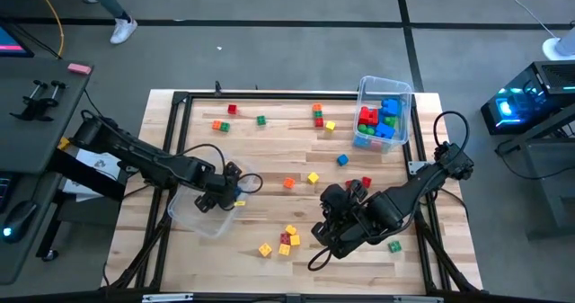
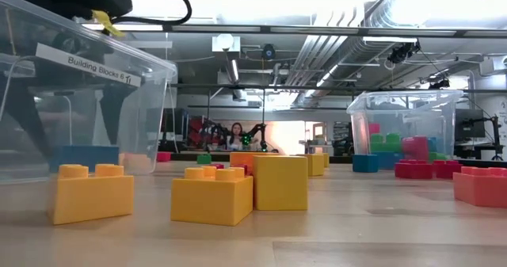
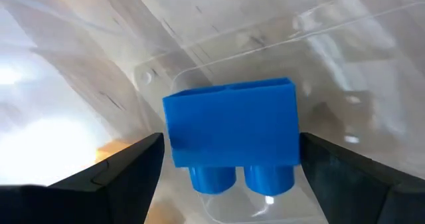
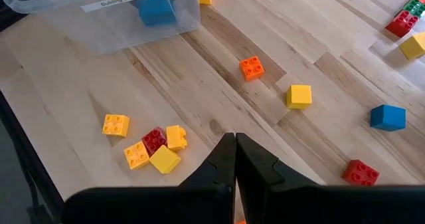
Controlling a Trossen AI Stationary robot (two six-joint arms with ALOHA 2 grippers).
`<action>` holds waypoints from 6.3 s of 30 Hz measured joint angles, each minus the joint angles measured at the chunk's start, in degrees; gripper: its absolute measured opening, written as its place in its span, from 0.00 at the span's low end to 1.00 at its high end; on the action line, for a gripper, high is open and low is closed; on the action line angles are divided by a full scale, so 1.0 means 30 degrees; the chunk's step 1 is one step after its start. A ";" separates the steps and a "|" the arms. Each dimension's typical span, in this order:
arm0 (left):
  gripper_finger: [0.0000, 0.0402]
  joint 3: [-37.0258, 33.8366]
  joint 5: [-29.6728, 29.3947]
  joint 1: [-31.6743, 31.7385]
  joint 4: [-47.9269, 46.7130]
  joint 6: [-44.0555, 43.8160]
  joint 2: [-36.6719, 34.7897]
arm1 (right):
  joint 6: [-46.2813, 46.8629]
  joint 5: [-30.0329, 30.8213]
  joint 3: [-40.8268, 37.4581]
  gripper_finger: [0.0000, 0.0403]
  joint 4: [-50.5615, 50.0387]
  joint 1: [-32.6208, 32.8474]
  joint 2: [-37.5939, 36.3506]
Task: Sort blocks by size
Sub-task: Put the large blue game piece into the right transparent bin, then adjust the left transparent bin
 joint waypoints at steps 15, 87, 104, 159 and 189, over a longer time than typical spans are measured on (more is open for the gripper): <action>0.83 -0.0890 -0.2443 0.0804 0.4720 -0.2207 0.2713 | -0.0007 0.0066 0.0000 0.00 0.0339 -0.0124 0.0000; 0.45 2.5524 0.1157 0.8767 2.1726 -1.3342 2.0404 | -1.0182 1.4342 0.8633 0.00 0.1989 0.0248 -0.0197; 0.53 2.5789 0.8381 1.1073 0.6728 -0.8752 1.4798 | -1.0057 1.3589 0.8619 0.00 0.1900 0.0309 -0.0197; 0.00 0.2176 -0.0151 0.6951 1.0338 -1.7722 -1.3262 | -1.4571 -0.7899 -0.9384 0.00 2.2654 -1.0622 0.1771; 0.00 0.2183 0.0155 0.6951 1.2524 -1.5557 -1.5211 | -2.0788 -0.9646 0.5696 0.00 1.7626 -1.0951 1.0870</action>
